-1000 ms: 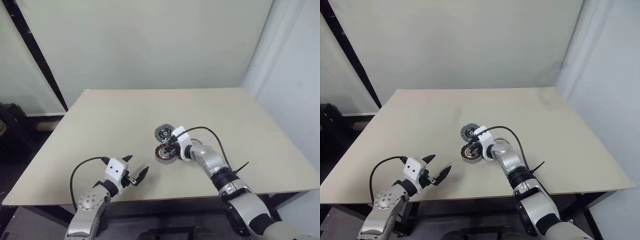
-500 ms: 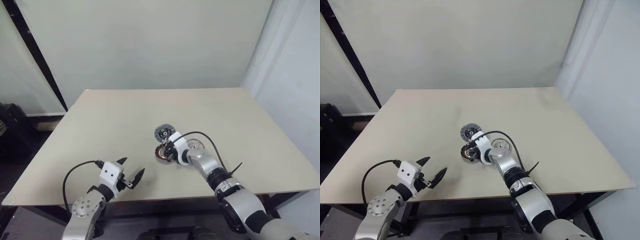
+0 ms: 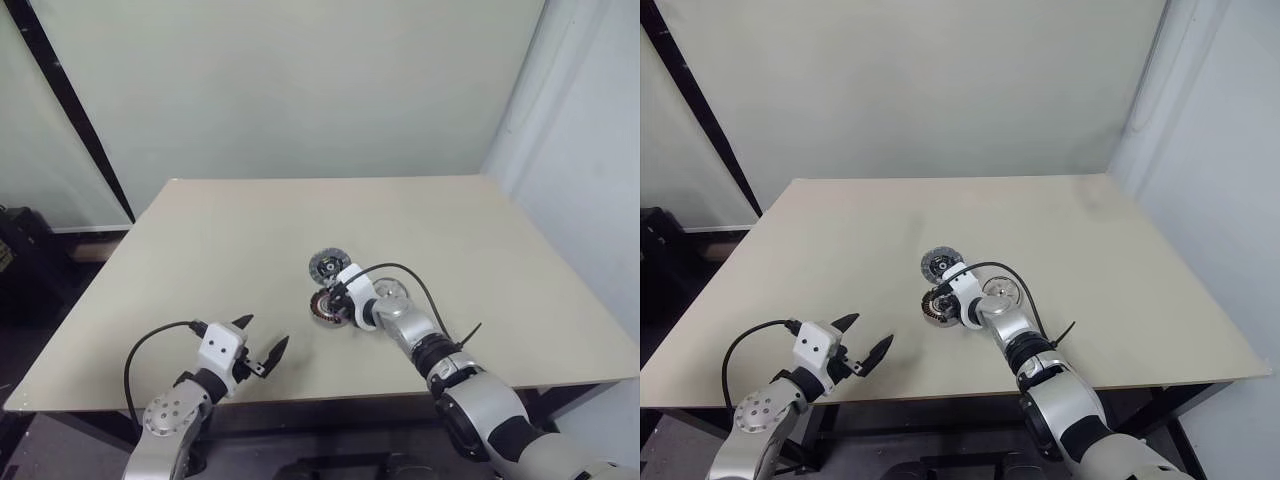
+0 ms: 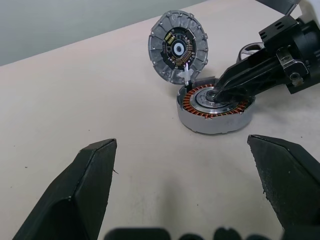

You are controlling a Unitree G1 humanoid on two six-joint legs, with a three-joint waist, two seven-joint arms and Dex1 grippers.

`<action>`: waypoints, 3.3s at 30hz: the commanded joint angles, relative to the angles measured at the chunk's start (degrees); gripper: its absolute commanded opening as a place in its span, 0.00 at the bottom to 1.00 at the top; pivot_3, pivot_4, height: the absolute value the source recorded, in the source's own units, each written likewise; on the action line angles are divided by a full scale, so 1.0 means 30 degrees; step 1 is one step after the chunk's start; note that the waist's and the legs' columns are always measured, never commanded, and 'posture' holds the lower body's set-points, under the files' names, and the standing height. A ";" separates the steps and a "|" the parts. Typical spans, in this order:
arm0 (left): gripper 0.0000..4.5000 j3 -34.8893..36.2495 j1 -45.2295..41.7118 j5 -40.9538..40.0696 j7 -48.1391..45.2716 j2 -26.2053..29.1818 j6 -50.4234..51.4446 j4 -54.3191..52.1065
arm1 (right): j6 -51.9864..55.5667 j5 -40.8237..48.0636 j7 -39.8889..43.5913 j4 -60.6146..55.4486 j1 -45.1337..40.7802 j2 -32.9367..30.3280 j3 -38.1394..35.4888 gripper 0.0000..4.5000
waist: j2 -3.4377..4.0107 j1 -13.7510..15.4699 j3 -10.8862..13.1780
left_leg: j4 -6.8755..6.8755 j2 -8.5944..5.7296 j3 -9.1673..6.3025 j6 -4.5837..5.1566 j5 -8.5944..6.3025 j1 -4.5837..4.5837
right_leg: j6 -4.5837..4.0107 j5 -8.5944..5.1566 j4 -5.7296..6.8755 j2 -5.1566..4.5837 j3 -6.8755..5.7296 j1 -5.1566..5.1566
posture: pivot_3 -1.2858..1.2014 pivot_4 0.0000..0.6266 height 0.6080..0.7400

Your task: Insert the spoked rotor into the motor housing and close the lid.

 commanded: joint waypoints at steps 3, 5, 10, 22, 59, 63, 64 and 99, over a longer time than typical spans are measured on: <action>1.00 0.0327 -0.0231 -0.0164 0.0089 0.0164 -0.0135 -0.0875 | -0.0548 -0.0252 -0.0072 0.0033 -0.0697 0.0043 -0.0214 0.18 | 0.0000 -0.0002 0.0000 | -0.0001 0.0000 -0.0001 0.0000 0.0000 0.0001 | 0.0000 0.0000 0.0000 0.0000 0.0000 0.0001 | 0.52 0.00 1.00; 1.00 0.0310 -0.0230 -0.0163 0.0090 0.0155 -0.0127 -0.0883 | -0.0572 -0.0282 -0.0062 0.0092 -0.0682 0.0057 -0.0210 0.18 | 0.0001 0.0000 -0.0001 | 0.0000 0.0000 0.0001 0.0000 0.0000 0.0003 | 0.0000 0.0000 0.0000 0.0000 0.0000 0.0001 | 0.52 0.00 1.00; 1.00 0.0277 -0.0277 -0.0142 0.0104 0.0131 -0.0149 -0.0852 | -0.0566 -0.0343 0.0030 0.0247 -0.0613 0.0133 -0.0207 0.18 | 0.0001 -0.0002 -0.0001 | 0.0000 0.0000 -0.0002 0.0000 0.0000 0.0003 | 0.0000 0.0000 0.0000 0.0000 0.0001 0.0002 | 0.52 0.00 1.00; 1.00 0.0248 -0.0373 -0.0084 0.0140 0.0115 -0.0194 -0.0782 | -0.0573 -0.0433 -0.0025 0.0417 -0.0627 0.0285 -0.0264 0.18 | 0.0002 -0.0003 -0.0003 | -0.0001 0.0003 -0.0004 0.0001 0.0000 0.0008 | 0.0000 0.0000 0.0001 0.0000 0.0001 0.0003 | 0.52 0.00 1.00; 1.00 0.0131 -0.0374 -0.0056 0.0152 0.0096 -0.0172 -0.1158 | -0.0215 -0.1011 -0.3020 0.0041 0.0126 0.1180 -0.0516 0.01 | 0.0005 -0.0001 -0.0004 | -0.0024 0.0001 0.0001 -0.0002 0.0000 0.0022 | -0.0004 -0.0003 -0.0005 -0.0006 0.0009 0.0006 | 0.52 0.00 1.00; 1.00 0.0146 -0.0237 -0.0047 0.0192 0.0075 -0.0167 -0.1258 | -0.0344 -0.0584 -0.2710 -0.0373 0.0193 0.1112 -0.0821 0.01 | 0.0006 -0.0002 -0.0005 | -0.0022 0.0006 -0.0018 -0.0002 0.0000 0.0054 | -0.0039 -0.0022 -0.0002 -0.0013 0.0009 0.0033 | 0.52 0.00 1.00; 1.00 0.0131 -0.0228 -0.0033 0.0200 0.0062 -0.0186 -0.1237 | -0.0398 -0.0454 -0.2628 -0.0543 0.0165 0.1084 -0.0927 0.01 | 0.0006 -0.0001 -0.0005 | -0.0022 0.0007 -0.0023 -0.0002 0.0000 0.0055 | -0.0042 -0.0022 -0.0001 -0.0012 0.0009 0.0032 | 0.52 0.00 1.00; 1.00 -0.0100 0.0035 -0.0046 0.0576 -0.0082 -0.0077 -0.1545 | -0.0020 -0.1458 -0.1740 -0.1199 -0.0365 0.1823 0.0754 0.01 | 0.0010 -0.0010 -0.0005 | -0.0063 0.0012 -0.0023 -0.0001 0.0000 0.0043 | -0.0010 -0.0005 -0.0010 -0.0010 0.0017 -0.0007 | 0.52 0.00 1.00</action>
